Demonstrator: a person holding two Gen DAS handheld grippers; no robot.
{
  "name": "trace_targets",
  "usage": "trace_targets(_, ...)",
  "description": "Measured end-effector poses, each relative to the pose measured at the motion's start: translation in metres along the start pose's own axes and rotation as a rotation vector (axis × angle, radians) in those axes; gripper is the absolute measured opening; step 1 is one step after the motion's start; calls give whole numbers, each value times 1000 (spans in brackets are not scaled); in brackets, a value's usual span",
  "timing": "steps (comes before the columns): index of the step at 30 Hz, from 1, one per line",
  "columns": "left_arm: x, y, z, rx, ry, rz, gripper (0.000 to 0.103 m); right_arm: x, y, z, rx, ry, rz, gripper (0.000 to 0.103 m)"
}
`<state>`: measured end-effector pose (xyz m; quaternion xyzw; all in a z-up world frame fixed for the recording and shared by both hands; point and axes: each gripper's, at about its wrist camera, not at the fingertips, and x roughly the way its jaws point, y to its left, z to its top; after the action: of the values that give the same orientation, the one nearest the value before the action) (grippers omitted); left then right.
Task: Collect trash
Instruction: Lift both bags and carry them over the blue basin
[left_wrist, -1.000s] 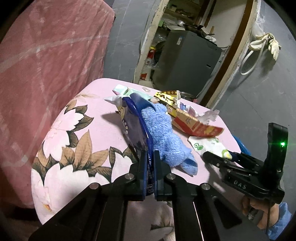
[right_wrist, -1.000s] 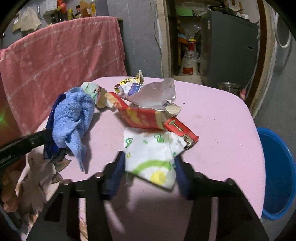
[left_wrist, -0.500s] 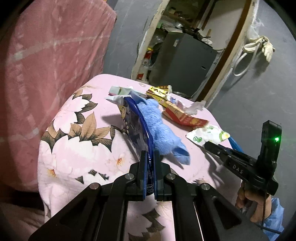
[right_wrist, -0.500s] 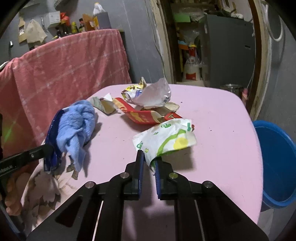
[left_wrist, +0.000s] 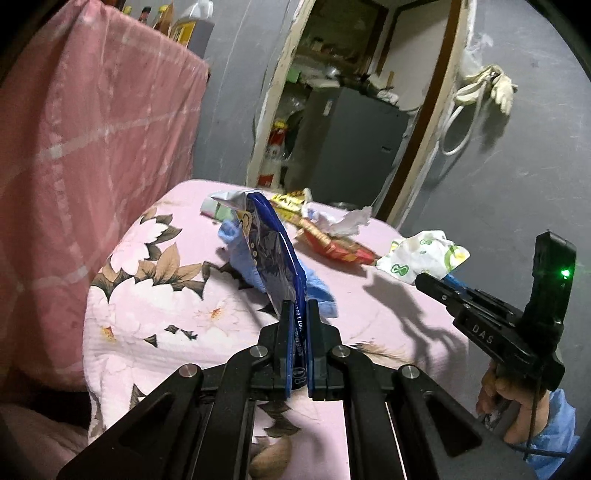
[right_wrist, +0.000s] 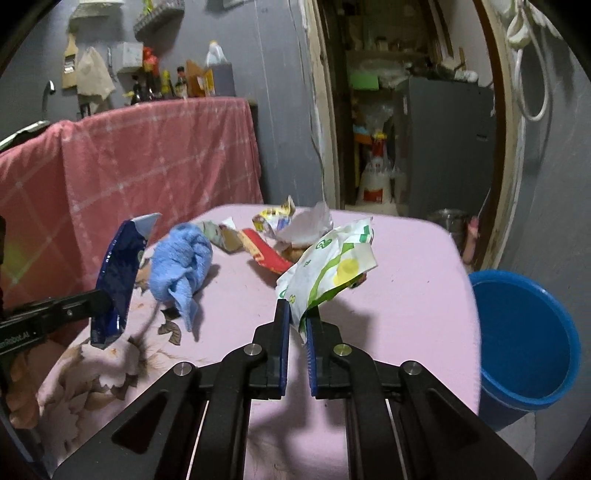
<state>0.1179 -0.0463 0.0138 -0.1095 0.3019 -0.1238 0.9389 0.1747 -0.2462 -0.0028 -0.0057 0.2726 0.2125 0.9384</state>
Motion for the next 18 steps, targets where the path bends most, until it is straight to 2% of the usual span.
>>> trace_targets(4, -2, -12, -1, 20, -42, -11, 3, -21, 5, 0, -66, -86, -60, 6)
trace_targets(10, 3, -37, 13, 74, -101, -68, 3, -49, 5, 1, -134, -216, -175, 6)
trace_targets(18, 35, -94, 38, 152, -172, -171, 3, -87, -27, 14, -137, -353, -321, 6)
